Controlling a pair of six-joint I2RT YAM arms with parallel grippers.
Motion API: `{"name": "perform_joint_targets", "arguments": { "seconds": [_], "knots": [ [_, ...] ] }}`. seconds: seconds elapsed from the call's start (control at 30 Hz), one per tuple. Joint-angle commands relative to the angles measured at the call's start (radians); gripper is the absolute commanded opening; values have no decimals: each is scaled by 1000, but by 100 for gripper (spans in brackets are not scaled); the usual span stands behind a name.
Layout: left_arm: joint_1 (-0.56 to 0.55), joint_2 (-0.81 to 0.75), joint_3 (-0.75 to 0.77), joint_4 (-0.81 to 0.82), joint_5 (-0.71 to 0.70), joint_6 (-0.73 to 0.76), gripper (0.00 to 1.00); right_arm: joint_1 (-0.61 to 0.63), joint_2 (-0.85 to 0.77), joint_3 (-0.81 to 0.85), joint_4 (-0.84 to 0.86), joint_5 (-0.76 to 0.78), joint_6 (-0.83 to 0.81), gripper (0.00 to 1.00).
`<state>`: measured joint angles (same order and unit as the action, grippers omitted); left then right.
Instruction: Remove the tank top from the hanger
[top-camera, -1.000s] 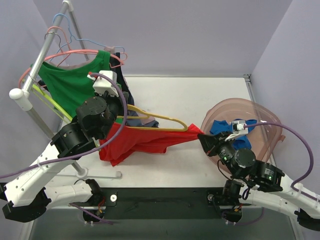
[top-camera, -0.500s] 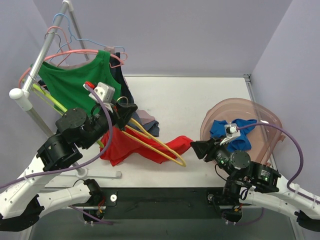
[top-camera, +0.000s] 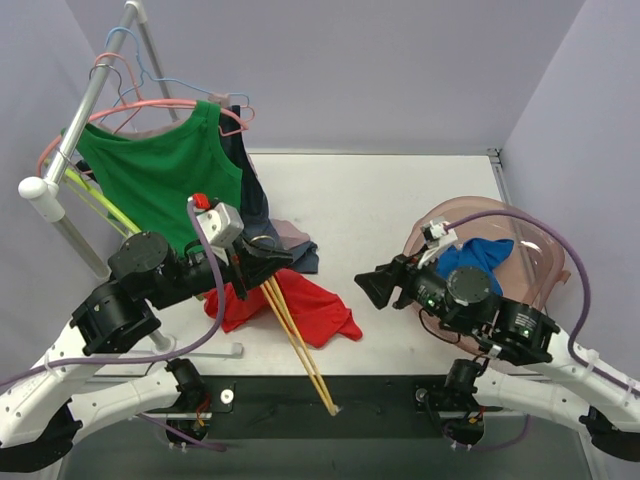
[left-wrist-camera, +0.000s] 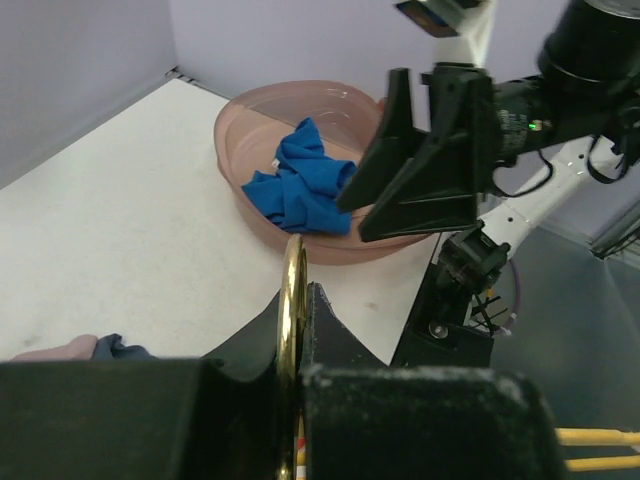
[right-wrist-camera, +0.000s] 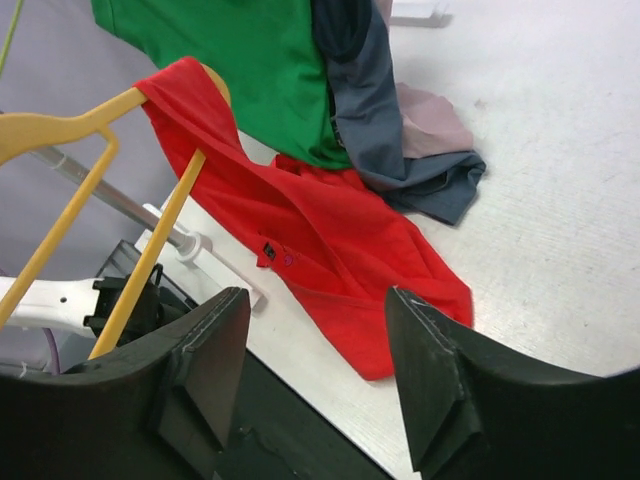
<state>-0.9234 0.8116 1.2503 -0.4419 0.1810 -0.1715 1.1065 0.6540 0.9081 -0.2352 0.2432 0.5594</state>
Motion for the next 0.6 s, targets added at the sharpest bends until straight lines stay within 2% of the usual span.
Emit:
{"name": "perform_joint_targets", "arguments": {
  "seconds": [0.0, 0.03, 0.07, 0.2, 0.27, 0.4, 0.57],
  "knots": [
    [-2, -51, -22, 106, 127, -5, 0, -141, 90, 43, 115, -308, -85, 59],
    [-3, -57, -29, 108, 133, -6, 0, -175, 104, 43, 164, -411, -87, 60],
    [-2, -68, -34, 106, 135, -11, 0, -221, 139, 44, 180, -461, -95, 60],
    [-2, -89, -52, 66, 138, -7, 0, -280, 249, 89, 191, -629, -173, 63],
    [-2, -104, -54, 54, 159, -8, 0, -290, 309, 94, 226, -750, -220, 70],
    [-2, -124, -74, 48, 173, -10, 0, -293, 392, 84, 316, -867, -340, 73],
    [-3, -138, -83, 42, 199, -13, 0, -295, 509, 46, 500, -975, -336, 79]
  ]
}}
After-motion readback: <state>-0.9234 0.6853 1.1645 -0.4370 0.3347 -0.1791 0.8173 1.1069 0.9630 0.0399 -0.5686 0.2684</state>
